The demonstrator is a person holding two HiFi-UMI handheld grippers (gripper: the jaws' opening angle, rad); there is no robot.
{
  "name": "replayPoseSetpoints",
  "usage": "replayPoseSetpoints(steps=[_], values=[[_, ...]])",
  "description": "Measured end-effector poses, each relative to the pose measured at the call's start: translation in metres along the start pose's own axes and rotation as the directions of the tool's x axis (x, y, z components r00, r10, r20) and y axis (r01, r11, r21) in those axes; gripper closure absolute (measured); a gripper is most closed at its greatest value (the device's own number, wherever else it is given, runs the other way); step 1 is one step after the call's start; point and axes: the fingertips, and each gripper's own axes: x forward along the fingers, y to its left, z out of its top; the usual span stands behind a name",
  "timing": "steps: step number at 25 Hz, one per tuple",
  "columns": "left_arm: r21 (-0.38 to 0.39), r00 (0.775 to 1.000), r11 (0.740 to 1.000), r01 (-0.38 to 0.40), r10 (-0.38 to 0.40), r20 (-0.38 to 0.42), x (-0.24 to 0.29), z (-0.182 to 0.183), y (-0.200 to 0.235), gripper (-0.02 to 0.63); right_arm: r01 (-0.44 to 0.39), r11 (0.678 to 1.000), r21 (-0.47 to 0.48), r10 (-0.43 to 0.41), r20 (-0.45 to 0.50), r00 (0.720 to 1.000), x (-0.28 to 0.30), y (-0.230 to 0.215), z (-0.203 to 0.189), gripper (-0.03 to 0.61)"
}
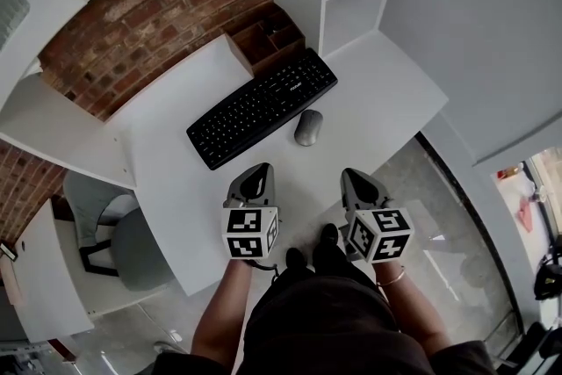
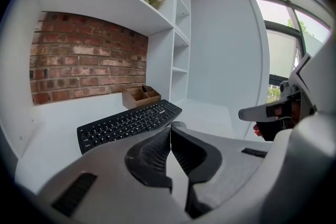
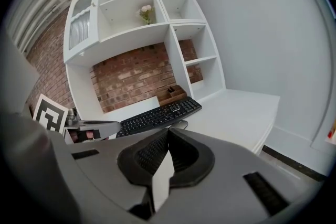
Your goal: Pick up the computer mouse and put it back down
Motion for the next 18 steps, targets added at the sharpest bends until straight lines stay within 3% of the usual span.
replayPoseSetpoints(steps=[10, 18], values=[[-0.060, 0.999, 0.998, -0.031, 0.033, 0.034, -0.043, -0.012, 0.015, 0.604, 0.001, 0.999, -0.034, 0.000, 0.033, 0.999, -0.021, 0.012, -0.004, 0.575], [-0.058, 0.995, 0.997, -0.047, 0.051, 0.080, -0.066, -0.011, 0.016, 0.604, 0.007, 0.998, -0.062, 0.000, 0.115, 0.993, -0.041, 0.019, 0.002, 0.575]])
